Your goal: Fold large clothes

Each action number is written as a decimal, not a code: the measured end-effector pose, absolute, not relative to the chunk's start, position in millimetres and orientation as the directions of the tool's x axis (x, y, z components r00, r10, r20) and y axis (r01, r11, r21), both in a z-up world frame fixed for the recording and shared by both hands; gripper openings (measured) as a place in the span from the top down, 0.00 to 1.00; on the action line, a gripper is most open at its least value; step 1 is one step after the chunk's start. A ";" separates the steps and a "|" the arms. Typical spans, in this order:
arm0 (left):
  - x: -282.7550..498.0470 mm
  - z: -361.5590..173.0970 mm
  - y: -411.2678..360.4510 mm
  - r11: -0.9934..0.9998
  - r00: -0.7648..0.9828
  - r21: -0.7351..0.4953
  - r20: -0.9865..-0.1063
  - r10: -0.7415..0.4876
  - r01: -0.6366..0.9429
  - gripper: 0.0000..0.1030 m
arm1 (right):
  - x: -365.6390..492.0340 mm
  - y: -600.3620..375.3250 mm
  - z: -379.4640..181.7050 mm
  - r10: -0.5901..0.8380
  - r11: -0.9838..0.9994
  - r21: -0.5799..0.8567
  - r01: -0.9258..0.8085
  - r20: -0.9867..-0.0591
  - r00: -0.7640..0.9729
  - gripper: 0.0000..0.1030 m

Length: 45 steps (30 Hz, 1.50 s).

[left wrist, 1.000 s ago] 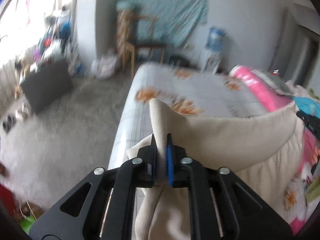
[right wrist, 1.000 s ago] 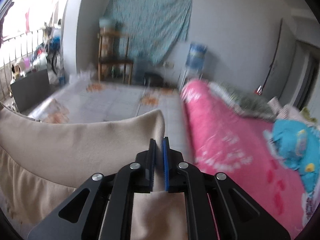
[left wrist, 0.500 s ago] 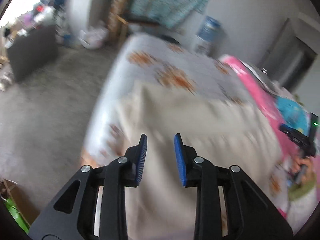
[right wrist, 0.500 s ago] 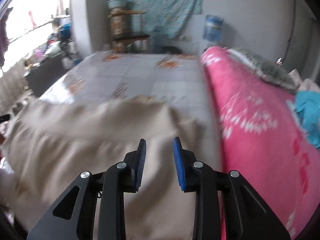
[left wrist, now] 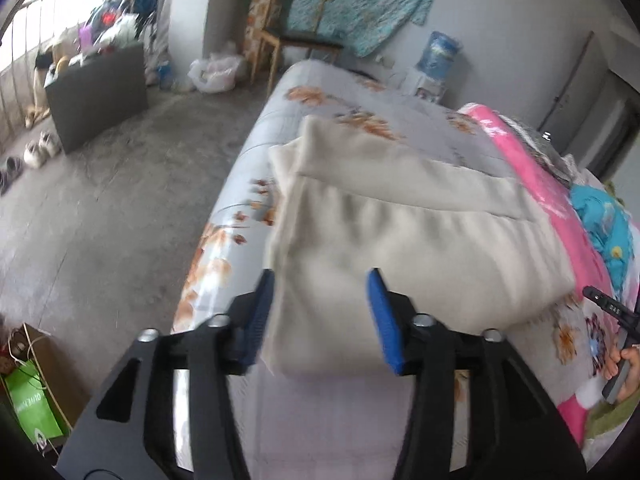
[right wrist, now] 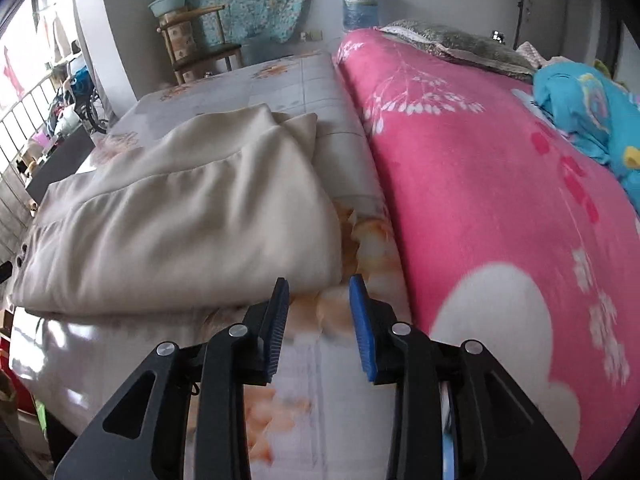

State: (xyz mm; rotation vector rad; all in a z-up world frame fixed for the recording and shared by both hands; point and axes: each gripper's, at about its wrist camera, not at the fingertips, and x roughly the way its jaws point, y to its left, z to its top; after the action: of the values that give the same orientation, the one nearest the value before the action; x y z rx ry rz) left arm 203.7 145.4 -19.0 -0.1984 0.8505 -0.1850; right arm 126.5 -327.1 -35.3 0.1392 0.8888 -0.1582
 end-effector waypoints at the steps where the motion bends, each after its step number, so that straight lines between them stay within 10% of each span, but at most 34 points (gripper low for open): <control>1: 194.7 -13.0 138.3 0.967 0.654 -0.239 -0.718 -0.240 0.092 0.35 | 118.5 -321.1 -30.3 -0.080 0.980 0.056 0.192 -0.770 0.633 0.59; 4: 164.8 3.2 115.1 0.968 0.676 -0.222 -0.695 -0.244 0.120 0.17 | 93.5 -288.6 -15.7 -0.058 0.987 0.060 0.149 -0.731 0.680 0.35; 11: 122.9 19.9 67.2 0.989 0.705 -0.139 -0.696 -0.134 0.051 0.08 | 55.3 -201.4 0.8 -0.081 0.996 -0.031 0.082 -0.672 0.736 0.06; 25: 98.3 27.3 12.0 0.998 0.710 0.066 -0.703 0.039 0.011 0.08 | 45.0 -147.0 25.0 -0.088 0.996 -0.047 0.075 -0.626 0.775 0.06; 45: 96.4 20.6 11.3 0.999 0.684 0.039 -0.728 0.048 -0.030 0.08 | 61.3 -145.9 10.3 -0.095 0.995 -0.035 0.097 -0.674 0.733 0.06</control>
State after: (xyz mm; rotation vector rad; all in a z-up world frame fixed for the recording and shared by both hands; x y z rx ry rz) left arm 96.4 11.3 20.6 0.0243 0.8163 0.0438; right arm 61.3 -145.9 10.3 0.0025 0.7409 -0.1058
